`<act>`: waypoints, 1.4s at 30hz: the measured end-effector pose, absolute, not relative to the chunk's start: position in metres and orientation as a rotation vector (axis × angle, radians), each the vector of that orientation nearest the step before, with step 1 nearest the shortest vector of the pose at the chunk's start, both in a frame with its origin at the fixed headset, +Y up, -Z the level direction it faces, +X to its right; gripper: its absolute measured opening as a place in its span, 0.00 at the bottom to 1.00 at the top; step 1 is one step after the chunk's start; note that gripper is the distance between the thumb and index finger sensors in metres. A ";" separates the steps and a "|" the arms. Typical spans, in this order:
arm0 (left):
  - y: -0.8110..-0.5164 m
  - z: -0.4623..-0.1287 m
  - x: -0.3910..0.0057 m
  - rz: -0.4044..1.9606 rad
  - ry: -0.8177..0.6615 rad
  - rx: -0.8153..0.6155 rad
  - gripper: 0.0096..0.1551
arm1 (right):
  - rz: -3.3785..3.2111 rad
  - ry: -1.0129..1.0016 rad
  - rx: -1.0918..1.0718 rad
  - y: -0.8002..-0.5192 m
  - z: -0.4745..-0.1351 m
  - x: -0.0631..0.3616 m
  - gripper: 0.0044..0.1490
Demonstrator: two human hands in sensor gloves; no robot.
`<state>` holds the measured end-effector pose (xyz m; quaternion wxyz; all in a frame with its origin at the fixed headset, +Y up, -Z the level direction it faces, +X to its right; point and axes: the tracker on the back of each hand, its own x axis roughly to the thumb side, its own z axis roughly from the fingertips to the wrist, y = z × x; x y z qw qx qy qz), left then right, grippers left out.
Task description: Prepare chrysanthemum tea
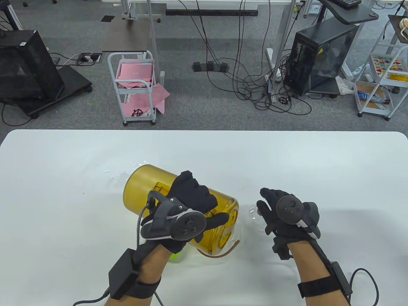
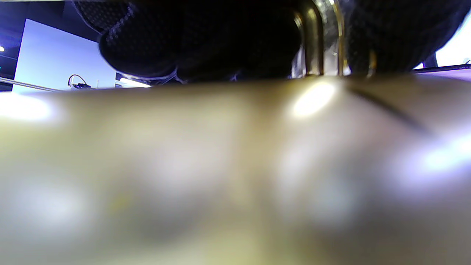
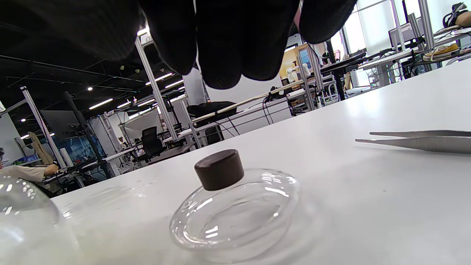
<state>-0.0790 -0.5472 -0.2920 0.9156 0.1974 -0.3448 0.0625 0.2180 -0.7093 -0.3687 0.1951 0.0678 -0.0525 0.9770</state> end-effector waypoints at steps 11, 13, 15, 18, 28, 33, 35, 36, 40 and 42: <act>-0.547 -0.291 -0.079 0.126 -0.711 0.412 0.28 | 2.739 -0.146 0.190 -0.709 -0.369 0.218 0.37; -0.547 -0.291 -0.079 0.126 -0.710 0.410 0.28 | 2.741 -0.145 0.191 -0.709 -0.369 0.218 0.37; -0.547 -0.291 -0.079 0.126 -0.710 0.410 0.28 | 2.741 -0.146 0.191 -0.709 -0.369 0.218 0.37; -0.547 -0.291 -0.079 0.125 -0.710 0.409 0.28 | 2.742 -0.146 0.191 -0.710 -0.368 0.217 0.37; -0.547 -0.291 -0.078 0.124 -0.710 0.414 0.28 | 2.743 -0.145 0.193 -0.710 -0.369 0.217 0.37; -0.547 -0.291 -0.078 0.124 -0.709 0.414 0.28 | 2.745 -0.143 0.195 -0.710 -0.369 0.216 0.36; -0.547 -0.291 -0.078 0.123 -0.710 0.417 0.28 | 2.745 -0.143 0.195 -0.710 -0.369 0.217 0.37; -0.547 -0.291 -0.078 0.123 -0.710 0.418 0.28 | 2.745 -0.143 0.195 -0.710 -0.369 0.217 0.36; -0.547 -0.291 -0.078 0.123 -0.710 0.418 0.28 | 2.746 -0.142 0.196 -0.710 -0.369 0.216 0.36; -0.547 -0.291 -0.078 0.123 -0.710 0.417 0.28 | 2.745 -0.143 0.195 -0.710 -0.369 0.217 0.36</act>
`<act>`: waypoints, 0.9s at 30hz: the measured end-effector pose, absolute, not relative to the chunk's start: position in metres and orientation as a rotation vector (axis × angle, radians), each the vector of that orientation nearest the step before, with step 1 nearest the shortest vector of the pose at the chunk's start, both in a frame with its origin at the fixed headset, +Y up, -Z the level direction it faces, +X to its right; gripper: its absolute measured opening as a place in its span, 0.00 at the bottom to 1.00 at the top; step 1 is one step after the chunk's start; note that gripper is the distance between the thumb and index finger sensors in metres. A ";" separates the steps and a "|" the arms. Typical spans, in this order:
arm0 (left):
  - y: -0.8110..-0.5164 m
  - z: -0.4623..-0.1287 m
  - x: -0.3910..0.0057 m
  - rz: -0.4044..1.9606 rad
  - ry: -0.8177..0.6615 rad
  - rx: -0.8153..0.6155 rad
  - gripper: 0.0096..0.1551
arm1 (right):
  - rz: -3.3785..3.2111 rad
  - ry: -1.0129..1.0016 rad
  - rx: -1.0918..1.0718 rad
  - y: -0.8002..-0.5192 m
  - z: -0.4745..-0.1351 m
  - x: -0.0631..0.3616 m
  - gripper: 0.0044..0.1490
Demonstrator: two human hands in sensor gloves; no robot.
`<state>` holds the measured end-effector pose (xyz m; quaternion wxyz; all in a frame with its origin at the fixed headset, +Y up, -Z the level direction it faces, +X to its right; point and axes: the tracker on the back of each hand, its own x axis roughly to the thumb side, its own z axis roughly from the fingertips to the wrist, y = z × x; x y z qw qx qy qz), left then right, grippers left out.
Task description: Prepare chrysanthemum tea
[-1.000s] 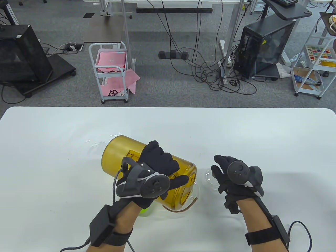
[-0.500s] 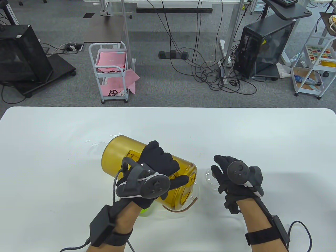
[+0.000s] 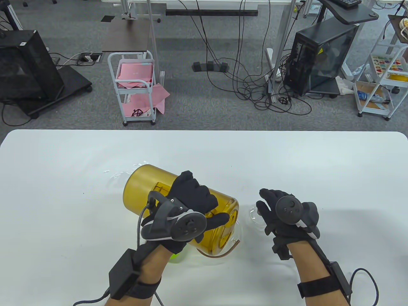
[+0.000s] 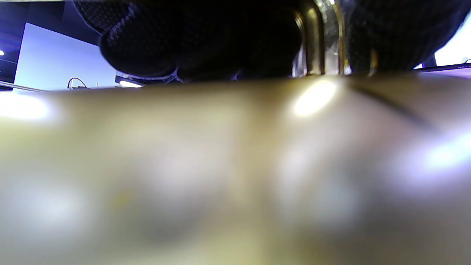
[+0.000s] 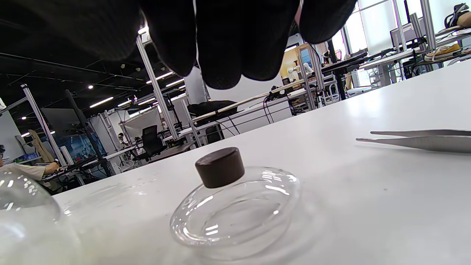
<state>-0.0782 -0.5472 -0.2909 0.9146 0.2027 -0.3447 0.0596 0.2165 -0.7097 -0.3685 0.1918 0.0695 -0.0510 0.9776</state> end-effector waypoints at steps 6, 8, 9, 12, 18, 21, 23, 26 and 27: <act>-0.547 -0.291 -0.078 0.122 -0.708 0.416 0.28 | 2.746 -0.143 0.196 -0.710 -0.369 0.216 0.36; -0.547 -0.291 -0.078 0.122 -0.708 0.415 0.28 | 2.746 -0.145 0.198 -0.709 -0.369 0.216 0.36; -0.547 -0.291 -0.078 0.123 -0.708 0.415 0.28 | 2.746 -0.146 0.198 -0.709 -0.369 0.216 0.36; -0.547 -0.291 -0.079 0.125 -0.707 0.413 0.28 | 2.745 -0.149 0.195 -0.709 -0.369 0.217 0.37; -0.547 -0.292 -0.079 0.128 -0.707 0.408 0.28 | 2.751 -0.148 0.198 -0.710 -0.369 0.216 0.36; -0.547 -0.292 -0.079 0.126 -0.707 0.409 0.28 | 2.752 -0.145 0.199 -0.710 -0.369 0.216 0.36; -0.547 -0.292 -0.079 0.126 -0.707 0.410 0.28 | 2.752 -0.146 0.199 -0.710 -0.368 0.216 0.36; -0.547 -0.292 -0.079 0.125 -0.708 0.410 0.28 | 2.751 -0.148 0.197 -0.710 -0.369 0.216 0.36; -0.547 -0.292 -0.079 0.125 -0.707 0.410 0.28 | 2.751 -0.148 0.197 -0.710 -0.369 0.216 0.36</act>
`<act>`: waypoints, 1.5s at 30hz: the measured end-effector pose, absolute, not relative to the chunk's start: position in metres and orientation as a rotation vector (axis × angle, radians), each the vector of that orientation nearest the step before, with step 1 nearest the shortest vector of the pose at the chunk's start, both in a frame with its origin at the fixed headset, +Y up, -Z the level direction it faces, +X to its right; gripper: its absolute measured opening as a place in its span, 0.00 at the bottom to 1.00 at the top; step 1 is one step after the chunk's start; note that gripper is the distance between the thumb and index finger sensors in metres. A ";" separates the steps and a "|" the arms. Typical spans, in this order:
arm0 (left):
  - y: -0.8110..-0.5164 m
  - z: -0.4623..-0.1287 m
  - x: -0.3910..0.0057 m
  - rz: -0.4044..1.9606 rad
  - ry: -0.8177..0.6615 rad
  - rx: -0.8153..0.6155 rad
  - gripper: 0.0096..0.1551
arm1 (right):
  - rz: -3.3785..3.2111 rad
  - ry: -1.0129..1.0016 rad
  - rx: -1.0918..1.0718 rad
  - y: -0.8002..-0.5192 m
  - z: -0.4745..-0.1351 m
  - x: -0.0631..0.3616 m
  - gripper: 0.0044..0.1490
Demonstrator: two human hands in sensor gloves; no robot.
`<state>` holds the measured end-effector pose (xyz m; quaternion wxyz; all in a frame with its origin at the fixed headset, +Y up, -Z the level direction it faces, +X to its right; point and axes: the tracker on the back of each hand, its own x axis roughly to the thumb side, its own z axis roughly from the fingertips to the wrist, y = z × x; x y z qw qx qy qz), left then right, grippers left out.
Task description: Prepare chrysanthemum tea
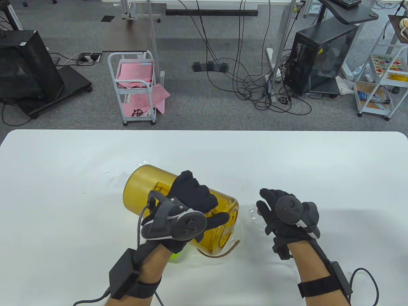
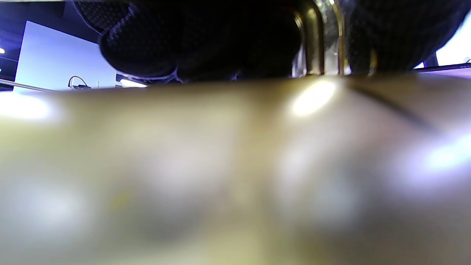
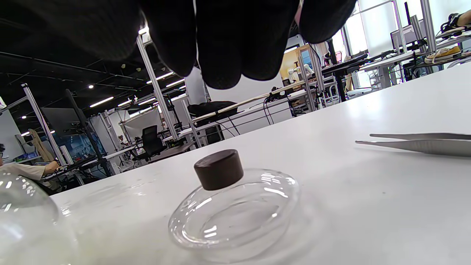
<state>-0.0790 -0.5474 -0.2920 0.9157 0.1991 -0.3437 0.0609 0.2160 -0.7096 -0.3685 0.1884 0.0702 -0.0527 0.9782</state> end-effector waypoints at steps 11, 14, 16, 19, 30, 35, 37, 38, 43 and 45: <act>-0.544 -0.312 -0.111 0.284 -0.646 0.388 0.29 | 2.747 -0.151 0.194 -0.709 -0.369 0.218 0.36; -0.542 -0.322 -0.137 0.395 -0.608 0.382 0.29 | 2.748 -0.147 0.191 -0.709 -0.369 0.218 0.37; -0.543 -0.328 -0.151 0.459 -0.593 0.378 0.30 | 2.748 -0.145 0.190 -0.709 -0.369 0.218 0.36; -0.545 -0.338 -0.182 0.581 -0.551 0.401 0.30 | 2.749 -0.144 0.190 -0.709 -0.369 0.218 0.37; -0.619 -0.365 -0.327 1.227 0.117 0.766 0.30 | 2.753 -0.137 0.185 -0.711 -0.369 0.216 0.37; -0.664 -0.378 -0.352 1.408 0.238 0.727 0.33 | 2.750 -0.146 0.193 -0.710 -0.369 0.214 0.37; -0.673 -0.382 -0.354 1.461 0.251 0.720 0.34 | 2.754 -0.146 0.198 -0.711 -0.369 0.214 0.37; -0.674 -0.383 -0.355 1.492 0.225 0.712 0.34 | 2.755 -0.146 0.199 -0.711 -0.369 0.214 0.37; -0.663 -0.381 -0.351 1.378 0.230 0.605 0.39 | 2.748 -0.161 0.208 -0.709 -0.368 0.213 0.37; -0.646 -0.373 -0.344 1.189 0.240 0.692 0.44 | 2.743 -0.174 0.219 -0.707 -0.367 0.211 0.37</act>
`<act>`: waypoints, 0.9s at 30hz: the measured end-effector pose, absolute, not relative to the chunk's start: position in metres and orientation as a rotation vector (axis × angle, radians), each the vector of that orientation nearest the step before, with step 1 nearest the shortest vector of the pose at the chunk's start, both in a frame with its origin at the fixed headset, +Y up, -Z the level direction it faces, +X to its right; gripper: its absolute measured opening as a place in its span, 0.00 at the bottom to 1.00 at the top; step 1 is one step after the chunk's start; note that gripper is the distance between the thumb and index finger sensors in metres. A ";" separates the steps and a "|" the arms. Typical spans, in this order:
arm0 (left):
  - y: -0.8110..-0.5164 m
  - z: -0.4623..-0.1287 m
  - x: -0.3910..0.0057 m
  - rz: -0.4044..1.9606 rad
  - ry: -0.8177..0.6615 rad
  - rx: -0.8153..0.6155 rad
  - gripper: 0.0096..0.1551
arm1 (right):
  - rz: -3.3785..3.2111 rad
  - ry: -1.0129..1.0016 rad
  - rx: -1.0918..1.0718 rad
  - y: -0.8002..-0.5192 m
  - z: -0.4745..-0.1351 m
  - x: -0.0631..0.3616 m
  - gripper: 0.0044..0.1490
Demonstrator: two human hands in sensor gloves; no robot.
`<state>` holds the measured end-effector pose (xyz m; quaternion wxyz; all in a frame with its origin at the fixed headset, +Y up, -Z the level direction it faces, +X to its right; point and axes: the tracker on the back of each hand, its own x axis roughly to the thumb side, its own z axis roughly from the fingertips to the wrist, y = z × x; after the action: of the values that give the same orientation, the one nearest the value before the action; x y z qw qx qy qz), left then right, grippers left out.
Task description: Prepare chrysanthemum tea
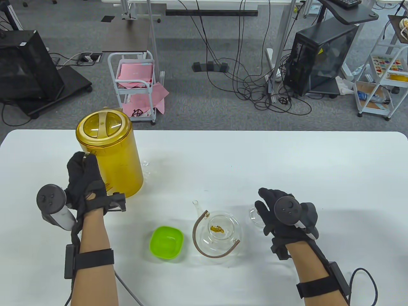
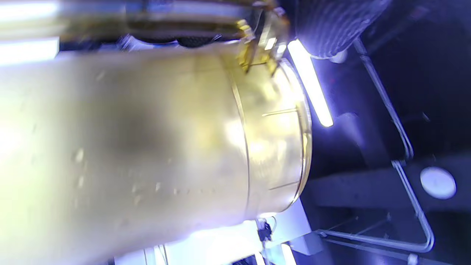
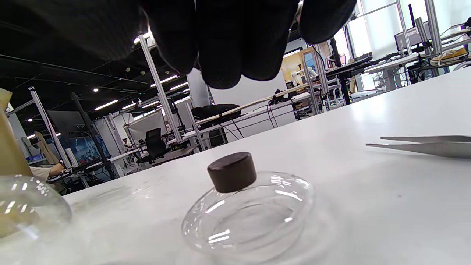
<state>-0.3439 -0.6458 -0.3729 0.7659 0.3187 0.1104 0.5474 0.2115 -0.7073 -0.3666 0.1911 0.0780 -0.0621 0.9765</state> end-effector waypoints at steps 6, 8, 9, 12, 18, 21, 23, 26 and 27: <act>-0.565 -0.335 -0.284 0.927 -0.126 0.842 0.36 | 2.722 -0.230 0.273 -0.699 -0.361 0.205 0.37; -0.556 -0.330 -0.260 0.912 -0.263 0.756 0.35 | 2.716 -0.245 0.291 -0.697 -0.359 0.204 0.38; -0.555 -0.328 -0.251 0.902 -0.297 0.727 0.35 | 2.715 -0.252 0.297 -0.696 -0.358 0.203 0.38; -0.564 -0.325 -0.222 0.862 -0.409 0.601 0.36 | 2.707 -0.275 0.316 -0.692 -0.356 0.202 0.38; -0.622 -0.316 -0.205 0.666 -0.476 0.437 0.34 | 2.710 -0.295 0.343 -0.689 -0.353 0.197 0.38; -0.653 -0.316 -0.212 0.624 -0.487 0.373 0.34 | 2.715 -0.295 0.353 -0.689 -0.352 0.193 0.38; -0.670 -0.317 -0.219 0.599 -0.471 0.378 0.34 | 2.730 -0.292 0.361 -0.690 -0.352 0.191 0.38; -0.688 -0.319 -0.227 0.595 -0.422 0.287 0.35 | 2.744 -0.277 0.365 -0.693 -0.353 0.188 0.38; -0.691 -0.319 -0.228 0.600 -0.399 0.258 0.36 | 2.751 -0.276 0.365 -0.694 -0.353 0.187 0.38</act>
<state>-0.2280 -0.6912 -0.3186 0.9277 0.1259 -0.1944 0.2929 0.1874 -0.6940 -0.3529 0.1757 0.1288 -0.0973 0.9711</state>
